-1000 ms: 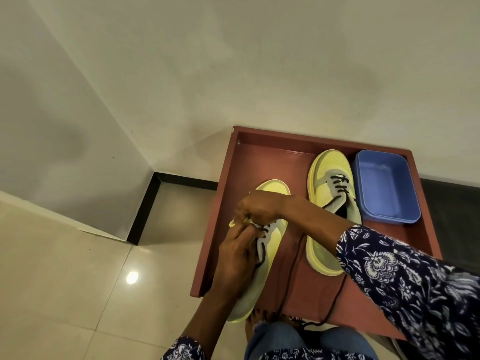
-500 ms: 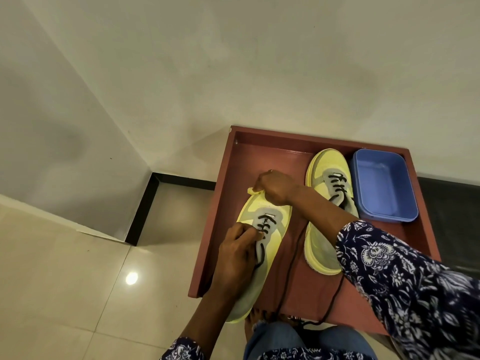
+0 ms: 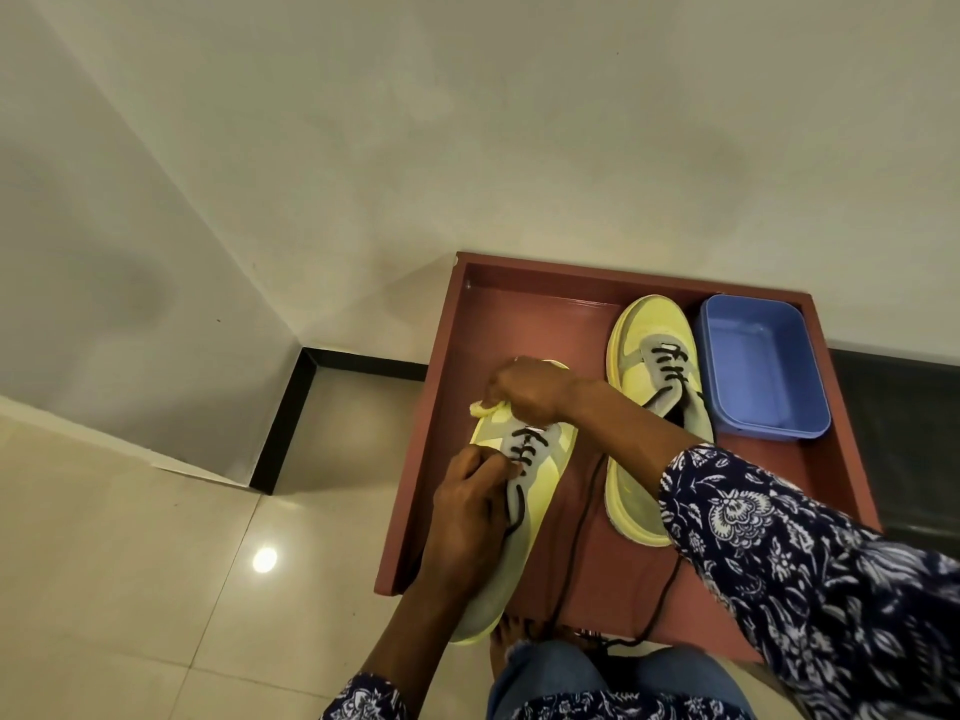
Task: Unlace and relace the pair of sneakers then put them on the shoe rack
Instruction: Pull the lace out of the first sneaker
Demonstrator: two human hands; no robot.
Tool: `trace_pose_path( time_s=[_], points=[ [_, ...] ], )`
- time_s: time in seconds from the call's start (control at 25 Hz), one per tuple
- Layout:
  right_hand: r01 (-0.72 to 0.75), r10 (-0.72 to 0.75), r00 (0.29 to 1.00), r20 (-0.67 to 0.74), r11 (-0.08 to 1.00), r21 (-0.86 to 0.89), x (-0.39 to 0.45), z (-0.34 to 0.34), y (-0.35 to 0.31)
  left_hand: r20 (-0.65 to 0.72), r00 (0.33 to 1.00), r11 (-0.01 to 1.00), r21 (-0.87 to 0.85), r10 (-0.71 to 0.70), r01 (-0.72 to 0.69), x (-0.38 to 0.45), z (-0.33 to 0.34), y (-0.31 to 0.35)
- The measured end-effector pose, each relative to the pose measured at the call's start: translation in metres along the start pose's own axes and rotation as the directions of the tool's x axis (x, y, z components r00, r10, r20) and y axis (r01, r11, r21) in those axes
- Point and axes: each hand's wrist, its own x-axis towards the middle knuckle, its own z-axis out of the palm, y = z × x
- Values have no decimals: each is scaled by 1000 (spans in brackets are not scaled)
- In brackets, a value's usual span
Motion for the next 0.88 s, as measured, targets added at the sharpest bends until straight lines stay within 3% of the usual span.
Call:
trace_pose_path(
  time_s=[0.2,0.56,0.64,0.76,0.88],
  points=[
    [-309,347,922,-174,927,212,-16,6,30,9,1000,999,26,-20,20,1,-1,1],
    [-520,694,672,-260,691,501,-45,36,-13,20,1000,999,35,-4,3,2,0,1],
    [-543,738,630,-240,640,544,-56,39,-25,29,1000,999,49,-2,0,2,0,1],
    [-520,755,625,-201,594,613,-73,45,-45,42,999,998,65,-8,5,3,-1,4],
    [-438,794,596,-123,450,778,-90,53,-68,5,1000,999,43,-27,27,6,1,12]
  ],
)
